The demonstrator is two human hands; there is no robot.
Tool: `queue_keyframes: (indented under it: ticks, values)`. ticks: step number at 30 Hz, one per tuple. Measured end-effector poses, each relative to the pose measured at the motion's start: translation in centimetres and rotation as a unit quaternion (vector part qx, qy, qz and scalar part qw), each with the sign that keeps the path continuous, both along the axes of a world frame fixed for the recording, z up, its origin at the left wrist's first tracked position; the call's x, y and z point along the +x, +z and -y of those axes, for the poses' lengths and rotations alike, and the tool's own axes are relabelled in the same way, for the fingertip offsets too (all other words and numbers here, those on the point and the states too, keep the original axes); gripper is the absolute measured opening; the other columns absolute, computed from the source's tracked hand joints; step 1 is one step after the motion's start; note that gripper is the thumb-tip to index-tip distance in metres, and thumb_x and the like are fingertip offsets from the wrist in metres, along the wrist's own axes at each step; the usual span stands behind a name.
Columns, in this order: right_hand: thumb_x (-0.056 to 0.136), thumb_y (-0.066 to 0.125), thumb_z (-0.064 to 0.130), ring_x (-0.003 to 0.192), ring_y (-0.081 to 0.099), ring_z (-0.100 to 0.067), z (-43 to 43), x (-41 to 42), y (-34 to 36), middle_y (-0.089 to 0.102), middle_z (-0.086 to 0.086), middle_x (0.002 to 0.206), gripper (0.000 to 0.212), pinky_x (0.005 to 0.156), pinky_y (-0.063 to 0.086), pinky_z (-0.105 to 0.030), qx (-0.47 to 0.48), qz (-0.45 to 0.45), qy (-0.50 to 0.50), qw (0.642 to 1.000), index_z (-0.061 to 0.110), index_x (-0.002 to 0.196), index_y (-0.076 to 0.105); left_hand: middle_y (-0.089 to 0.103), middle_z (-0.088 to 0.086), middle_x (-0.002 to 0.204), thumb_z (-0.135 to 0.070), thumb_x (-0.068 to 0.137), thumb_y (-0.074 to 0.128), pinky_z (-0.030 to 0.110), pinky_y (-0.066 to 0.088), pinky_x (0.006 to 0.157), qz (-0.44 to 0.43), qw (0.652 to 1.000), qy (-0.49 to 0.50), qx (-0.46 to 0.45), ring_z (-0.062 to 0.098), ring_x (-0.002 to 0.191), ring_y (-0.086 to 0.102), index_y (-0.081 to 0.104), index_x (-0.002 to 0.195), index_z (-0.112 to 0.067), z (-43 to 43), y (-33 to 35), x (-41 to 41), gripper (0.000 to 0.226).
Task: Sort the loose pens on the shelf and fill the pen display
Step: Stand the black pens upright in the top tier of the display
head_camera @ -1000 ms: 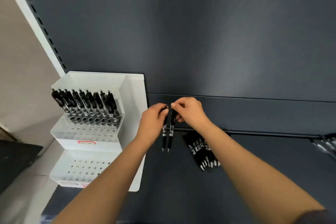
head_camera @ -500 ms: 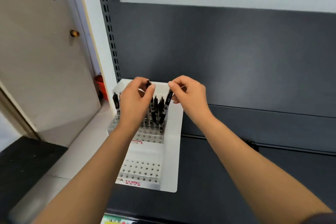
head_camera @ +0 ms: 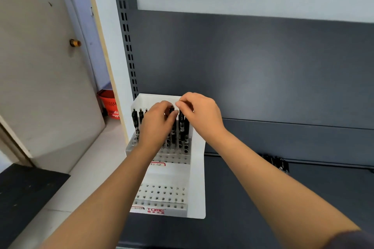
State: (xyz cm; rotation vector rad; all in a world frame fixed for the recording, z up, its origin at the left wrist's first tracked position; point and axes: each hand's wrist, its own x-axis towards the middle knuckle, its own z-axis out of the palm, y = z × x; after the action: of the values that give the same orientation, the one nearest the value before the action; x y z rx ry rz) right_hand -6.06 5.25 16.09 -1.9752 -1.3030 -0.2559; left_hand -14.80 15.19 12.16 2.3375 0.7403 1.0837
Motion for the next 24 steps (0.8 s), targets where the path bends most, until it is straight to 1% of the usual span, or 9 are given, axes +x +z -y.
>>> queue_keyframes:
  ticks: [3,6,9,11,14,16,19,22,24]
  values:
    - [0.096,0.048,0.037,0.081,0.056,-0.010,0.0,0.1,0.2,0.065,0.008,0.089,0.022,0.071,0.049,-0.032,-0.011,0.001,-0.032,0.999,0.022,0.096,0.064,0.052,-0.005,0.085,-0.026,0.092,0.056,0.027,0.034,0.064,-0.041,0.999,0.001,0.007,0.016,0.077,0.047,0.059,0.096,-0.010,0.1,-1.0,0.0,0.017]
    - [0.096,0.049,0.036,0.080,0.056,-0.010,0.0,0.1,0.1,0.066,0.008,0.087,0.021,0.072,0.049,-0.032,0.003,-0.015,-0.038,0.999,0.021,0.095,0.065,0.050,-0.005,0.081,-0.026,0.093,0.055,0.028,0.032,0.061,-0.051,0.999,-0.002,0.017,0.015,0.072,0.045,0.056,0.099,-0.009,0.4,-1.5,-0.2,0.018]
    - [0.096,0.050,0.033,0.081,0.056,-0.011,0.0,0.0,-0.3,0.066,0.008,0.086,0.021,0.073,0.049,-0.034,0.022,-0.020,-0.041,0.999,0.020,0.093,0.066,0.050,-0.004,0.071,-0.024,0.092,0.056,0.030,0.036,0.056,-0.048,0.999,-0.016,0.009,0.019,0.064,0.048,0.050,0.106,-0.012,0.4,-1.7,-0.4,0.019]
    - [0.096,0.050,0.033,0.082,0.056,-0.011,-0.1,-0.1,-0.5,0.066,0.008,0.086,0.021,0.073,0.049,-0.034,0.024,-0.015,-0.043,0.999,0.020,0.093,0.066,0.052,-0.003,0.067,-0.024,0.093,0.055,0.033,0.041,0.056,-0.052,0.998,-0.023,0.011,0.022,0.062,0.051,0.047,0.106,-0.014,0.4,-1.7,-0.6,0.019]
    - [0.096,0.048,0.036,0.084,0.056,-0.013,-0.4,-0.1,-0.4,0.067,0.008,0.087,0.023,0.072,0.048,-0.032,0.009,0.002,-0.050,0.999,0.021,0.095,0.065,0.055,-0.002,0.068,-0.027,0.096,0.048,0.034,0.043,0.059,-0.045,0.998,-0.029,0.013,0.021,0.063,0.053,0.049,0.106,-0.015,0.2,-1.6,-0.9,0.015]
    - [0.096,0.048,0.038,0.086,0.056,-0.015,-0.6,0.0,-0.2,0.067,0.007,0.087,0.025,0.073,0.047,-0.033,-0.004,0.024,-0.053,0.998,0.020,0.096,0.066,0.056,-0.002,0.070,-0.028,0.098,0.043,0.034,0.044,0.059,-0.035,0.999,-0.037,0.014,0.020,0.064,0.054,0.050,0.109,-0.017,0.1,-1.3,-0.9,0.017]
    - [0.096,0.048,0.038,0.085,0.056,-0.018,-0.6,-0.1,-0.2,0.068,0.004,0.085,0.028,0.075,0.046,-0.035,-0.006,0.061,-0.049,0.997,0.018,0.094,0.068,0.061,0.000,0.078,-0.024,0.097,0.046,0.035,0.047,0.062,-0.049,0.997,-0.046,0.031,0.021,0.071,0.057,0.053,0.109,-0.018,-0.2,-0.9,-0.9,0.015]
    - [0.095,0.051,0.037,0.082,0.055,-0.019,-0.5,-0.2,-0.3,0.069,0.004,0.081,0.027,0.075,0.045,-0.034,0.002,0.071,-0.041,0.997,0.018,0.090,0.069,0.064,0.002,0.082,-0.020,0.095,0.048,0.037,0.049,0.063,-0.060,0.996,-0.043,0.038,0.023,0.073,0.058,0.054,0.105,-0.017,-0.4,-0.8,-0.9,0.012]
    - [0.095,0.051,0.038,0.086,0.055,-0.018,-0.5,0.0,-0.7,0.070,0.006,0.085,0.026,0.080,0.043,-0.036,-0.023,0.088,-0.042,0.995,0.022,0.090,0.071,0.063,0.001,0.082,-0.019,0.095,0.048,0.035,0.047,0.061,-0.064,0.996,-0.040,0.040,0.023,0.073,0.056,0.054,0.103,-0.017,-0.3,-0.8,-0.9,0.010]
